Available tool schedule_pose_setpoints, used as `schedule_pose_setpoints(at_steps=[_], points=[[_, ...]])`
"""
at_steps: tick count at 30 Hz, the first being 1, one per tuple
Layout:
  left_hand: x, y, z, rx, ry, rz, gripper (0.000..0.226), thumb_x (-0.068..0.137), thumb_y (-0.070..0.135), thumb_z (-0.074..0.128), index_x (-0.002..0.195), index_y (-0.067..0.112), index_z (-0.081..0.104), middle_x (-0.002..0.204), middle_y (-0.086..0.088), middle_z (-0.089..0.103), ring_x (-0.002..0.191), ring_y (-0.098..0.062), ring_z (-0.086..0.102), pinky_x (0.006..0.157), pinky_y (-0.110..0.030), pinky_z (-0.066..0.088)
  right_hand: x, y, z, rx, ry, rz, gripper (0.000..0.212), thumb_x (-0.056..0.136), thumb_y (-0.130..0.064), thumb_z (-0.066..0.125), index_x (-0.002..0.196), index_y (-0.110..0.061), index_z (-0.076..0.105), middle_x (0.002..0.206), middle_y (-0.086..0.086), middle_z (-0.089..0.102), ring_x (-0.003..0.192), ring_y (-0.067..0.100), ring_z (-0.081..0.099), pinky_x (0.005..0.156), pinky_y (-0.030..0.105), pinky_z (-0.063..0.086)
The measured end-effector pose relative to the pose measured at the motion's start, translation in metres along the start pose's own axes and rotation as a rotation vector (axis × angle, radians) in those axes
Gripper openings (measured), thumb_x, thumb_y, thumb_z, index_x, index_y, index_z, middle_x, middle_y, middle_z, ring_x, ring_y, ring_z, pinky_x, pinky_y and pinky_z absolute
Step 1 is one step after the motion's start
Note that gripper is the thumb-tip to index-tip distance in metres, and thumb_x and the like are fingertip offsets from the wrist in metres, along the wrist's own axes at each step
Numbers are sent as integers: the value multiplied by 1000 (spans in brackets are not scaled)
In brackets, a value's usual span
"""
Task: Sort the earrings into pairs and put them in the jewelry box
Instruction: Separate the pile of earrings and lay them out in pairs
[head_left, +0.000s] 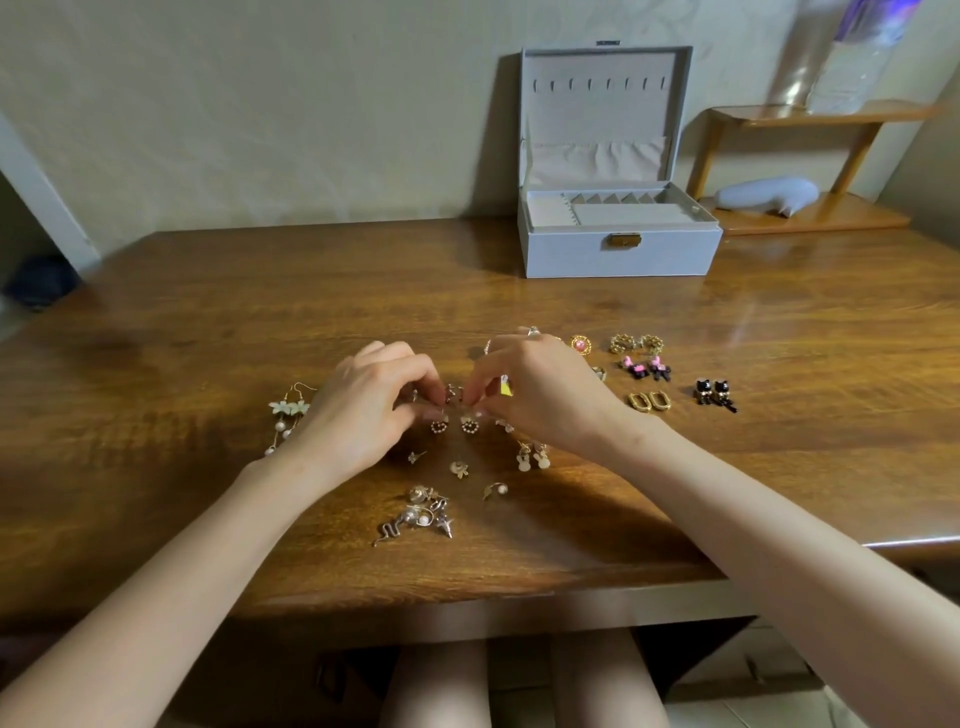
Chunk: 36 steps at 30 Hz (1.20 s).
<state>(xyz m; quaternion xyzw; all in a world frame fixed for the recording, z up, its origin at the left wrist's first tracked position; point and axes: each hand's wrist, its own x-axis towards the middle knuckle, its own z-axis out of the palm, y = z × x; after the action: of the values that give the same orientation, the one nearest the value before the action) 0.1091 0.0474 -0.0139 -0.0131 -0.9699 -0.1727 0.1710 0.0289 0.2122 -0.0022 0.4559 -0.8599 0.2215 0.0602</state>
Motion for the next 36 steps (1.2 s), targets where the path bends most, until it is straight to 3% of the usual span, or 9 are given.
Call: schedule_pose_setpoints(at_steps=[4,10,13,16,19,23,27,32,36], points=[[1,1,4,58,-55,7,8,78,25,71,83,26,65,86,11,58,86,-13,47,74,-30,36,0,-3,5,-65,-31,-14,11,80,-23,70,91,-24,73,92,-4,64,93,15,52,80,27,37],[5,8,9,63,-34,-4,8,80,27,69,84,25,63,87,13,58,88,-10,46,73,-27,31,3,0,11,-94,-3,1,10,81,-25,67,91,-24,70,99,-3,65,102,20,52,89,36,42],[3,10,8,73,-18,2,13,79,31,69,86,24,61,87,13,57,86,-9,46,73,-27,31,1,0,9,-85,21,-4,10,82,-22,67,91,-23,70,94,-4,63,98,18,52,86,33,42],[-5,7,-3,10,38,2,14,78,22,71,88,22,61,87,13,57,83,-10,48,72,-28,41,-6,-1,2,20,46,-40,10,80,-18,70,89,-22,72,85,-6,61,85,13,52,74,27,41],[-17,2,-17,-72,12,-7,12,78,17,70,82,25,61,85,20,56,83,-7,51,73,-20,43,-16,-5,-5,106,-41,-116,9,78,-26,73,87,-24,73,83,-9,57,74,7,46,63,19,36],[-30,0,-26,-95,-111,-8,16,79,18,67,78,32,60,82,26,52,91,-1,48,74,-11,39,-21,-10,-1,111,-117,-161,10,78,-29,73,87,-25,73,87,-7,62,77,8,51,68,25,43],[-33,-2,-22,-68,-158,26,15,79,18,68,81,31,63,84,24,54,94,-1,47,81,-17,38,-19,-12,4,96,-127,-151,7,78,-27,72,85,-24,72,87,-5,62,77,9,52,69,30,47],[-32,-6,-15,-24,-161,70,11,79,22,69,78,31,62,83,19,56,88,0,45,74,-20,39,-21,-11,-1,147,-99,-114,6,80,-24,70,85,-20,70,86,-6,64,77,12,55,70,33,49],[-31,-6,-7,-44,-136,103,16,77,18,71,76,30,60,81,18,55,87,1,45,71,-15,35,-24,-9,-9,261,-67,-64,4,80,-14,66,78,-12,63,81,0,66,74,17,59,69,31,48]])
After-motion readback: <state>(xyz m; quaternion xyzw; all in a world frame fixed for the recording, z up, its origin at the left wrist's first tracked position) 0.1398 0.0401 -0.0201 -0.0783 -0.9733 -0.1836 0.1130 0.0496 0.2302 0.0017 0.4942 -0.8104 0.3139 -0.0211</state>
